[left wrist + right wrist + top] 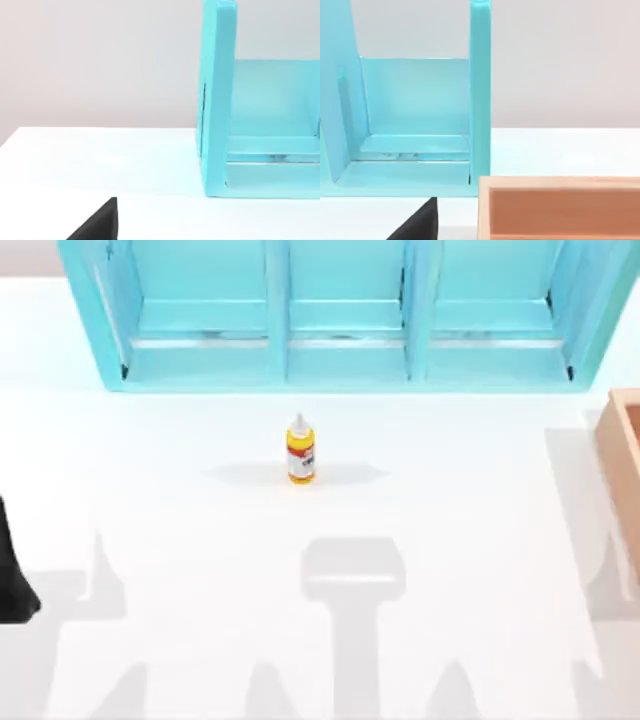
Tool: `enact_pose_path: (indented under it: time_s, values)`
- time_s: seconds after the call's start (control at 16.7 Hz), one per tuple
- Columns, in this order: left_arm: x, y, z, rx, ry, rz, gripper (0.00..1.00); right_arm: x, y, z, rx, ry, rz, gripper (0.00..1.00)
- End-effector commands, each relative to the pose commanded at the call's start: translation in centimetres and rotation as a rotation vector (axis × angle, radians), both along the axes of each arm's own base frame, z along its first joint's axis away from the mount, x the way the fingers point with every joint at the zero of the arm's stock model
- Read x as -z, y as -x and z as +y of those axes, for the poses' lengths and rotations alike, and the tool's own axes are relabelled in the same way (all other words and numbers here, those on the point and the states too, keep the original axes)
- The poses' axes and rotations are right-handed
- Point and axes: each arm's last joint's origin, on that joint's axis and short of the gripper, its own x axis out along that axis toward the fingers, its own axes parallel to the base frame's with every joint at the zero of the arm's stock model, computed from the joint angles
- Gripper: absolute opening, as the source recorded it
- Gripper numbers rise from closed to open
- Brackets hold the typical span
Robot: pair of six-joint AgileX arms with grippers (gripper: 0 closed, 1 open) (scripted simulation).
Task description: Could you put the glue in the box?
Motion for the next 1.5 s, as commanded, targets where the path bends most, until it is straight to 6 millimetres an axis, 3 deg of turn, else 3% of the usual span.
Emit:
enact_pose_path:
  time_s: [0.24, 0.42, 0.72, 1.14, 1.5]
  values:
    - [0.0, 0.0, 0.0, 0.0, 0.0, 0.0, 1.0, -0.4, -0.1, 0.1, 0.003, 0.0, -0.001, 1.0]
    - [0.0, 0.0, 0.0, 0.0, 0.0, 0.0, 1.0, -2.2, -0.6, 0.6, 0.013, -0.013, 0.002, 1.0]
    - [0.0, 0.0, 0.0, 0.0, 0.0, 0.0, 1.0, -5.2, -3.9, 2.8, 0.016, -0.043, 0.094, 1.0]
    - [0.0, 0.0, 0.0, 0.0, 0.0, 0.0, 1.0, -6.7, -9.9, 8.5, 0.03, -0.057, 0.181, 1.0]
    - [0.0, 0.0, 0.0, 0.0, 0.0, 0.0, 1.0, -6.5, -14.0, 16.3, 0.017, -0.101, 0.157, 1.0]
